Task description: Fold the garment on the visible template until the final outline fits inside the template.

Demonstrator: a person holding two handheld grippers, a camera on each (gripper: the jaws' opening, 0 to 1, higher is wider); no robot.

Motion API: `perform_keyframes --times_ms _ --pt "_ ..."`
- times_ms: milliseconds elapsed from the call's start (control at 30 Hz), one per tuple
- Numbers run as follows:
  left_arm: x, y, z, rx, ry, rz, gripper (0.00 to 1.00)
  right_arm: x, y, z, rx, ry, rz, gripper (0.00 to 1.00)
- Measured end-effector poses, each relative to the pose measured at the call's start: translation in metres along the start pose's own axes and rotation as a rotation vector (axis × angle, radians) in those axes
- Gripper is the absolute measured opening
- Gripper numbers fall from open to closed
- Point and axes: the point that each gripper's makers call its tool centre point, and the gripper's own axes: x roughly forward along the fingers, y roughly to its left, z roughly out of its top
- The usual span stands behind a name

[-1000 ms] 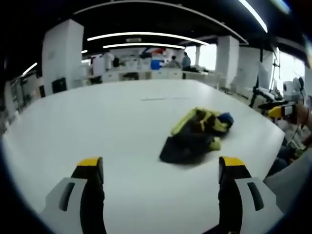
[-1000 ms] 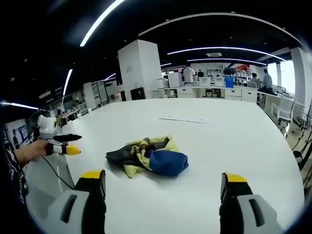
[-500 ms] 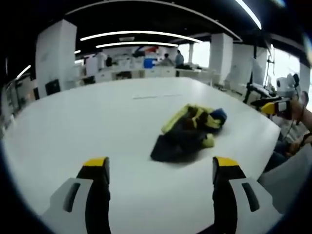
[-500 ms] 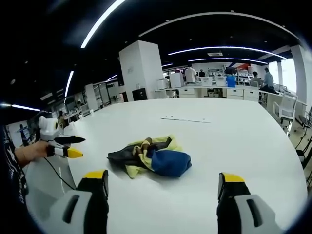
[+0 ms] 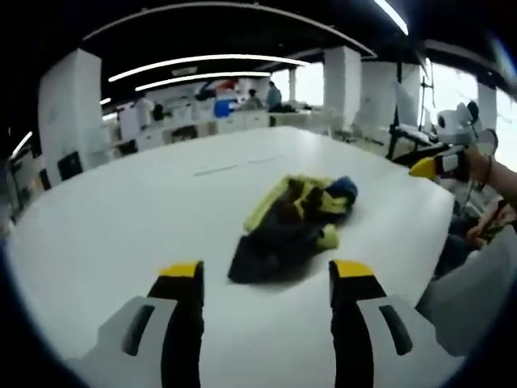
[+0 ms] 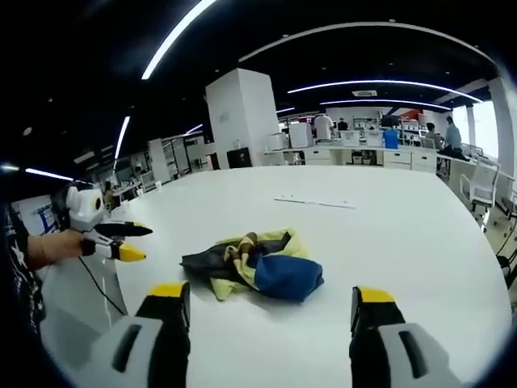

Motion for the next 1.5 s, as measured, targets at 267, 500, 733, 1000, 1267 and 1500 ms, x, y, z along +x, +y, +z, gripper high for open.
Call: perform_keyframes --times_ms 267,500,733,1000,1267,1500 --pt "0.017 -0.013 0.007 -0.022 -0.005 -0.086 0.52 0.015 0.006 0.004 0.002 0.007 0.033 0.62" --pt "0.037 -0.021 0.017 -0.01 -0.028 -0.119 0.46 0.029 0.011 0.008 -0.001 0.009 0.061 0.53" --pt "0.051 -0.035 0.018 0.019 -0.025 -0.173 0.42 0.049 0.019 0.008 0.002 0.02 0.086 0.43" --pt "0.063 -0.052 0.021 0.042 -0.02 -0.223 0.35 0.067 0.024 0.0 -0.001 0.053 0.111 0.34" --pt "0.077 -0.071 0.016 0.049 0.001 -0.277 0.25 0.081 0.024 -0.004 -0.001 0.077 0.115 0.24" --pt "0.092 -0.084 0.008 0.045 0.042 -0.298 0.22 0.094 0.017 -0.006 -0.016 0.092 0.076 0.21"
